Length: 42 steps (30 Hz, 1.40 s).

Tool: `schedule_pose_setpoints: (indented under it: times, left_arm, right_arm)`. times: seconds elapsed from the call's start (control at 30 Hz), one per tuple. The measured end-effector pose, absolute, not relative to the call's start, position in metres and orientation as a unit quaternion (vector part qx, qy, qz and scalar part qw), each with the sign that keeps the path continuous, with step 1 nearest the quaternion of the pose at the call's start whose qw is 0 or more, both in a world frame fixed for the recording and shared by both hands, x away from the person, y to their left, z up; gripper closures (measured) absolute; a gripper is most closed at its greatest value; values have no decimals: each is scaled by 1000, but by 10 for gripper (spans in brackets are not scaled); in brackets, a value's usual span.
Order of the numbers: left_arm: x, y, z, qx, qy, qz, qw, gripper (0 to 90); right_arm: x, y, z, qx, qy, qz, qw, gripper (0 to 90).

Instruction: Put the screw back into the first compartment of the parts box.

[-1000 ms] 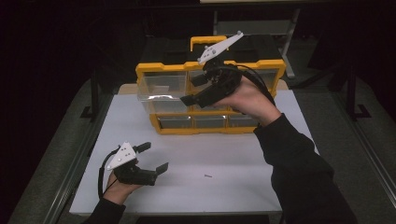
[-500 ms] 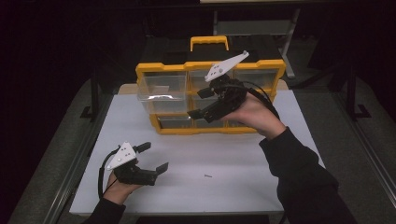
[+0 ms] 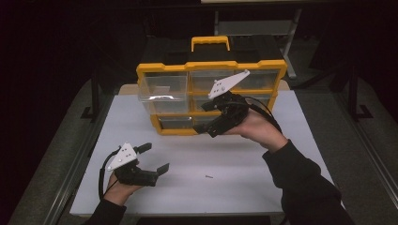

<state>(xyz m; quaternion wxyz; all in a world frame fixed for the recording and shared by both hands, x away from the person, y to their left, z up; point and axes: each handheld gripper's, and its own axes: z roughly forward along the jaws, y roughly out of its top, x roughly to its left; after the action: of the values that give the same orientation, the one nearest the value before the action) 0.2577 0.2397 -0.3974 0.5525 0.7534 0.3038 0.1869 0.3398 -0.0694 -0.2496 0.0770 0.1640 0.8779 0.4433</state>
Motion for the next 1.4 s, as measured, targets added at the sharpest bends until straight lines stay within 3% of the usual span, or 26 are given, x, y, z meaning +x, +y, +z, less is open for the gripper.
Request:
schedule_pose_setpoints:
  times: [1.4]
  left_arm:
    - [257, 241, -397, 758, 305, 186, 546, 24]
  right_arm:
    - [316, -91, -361, 195, 888, 413, 51, 234]
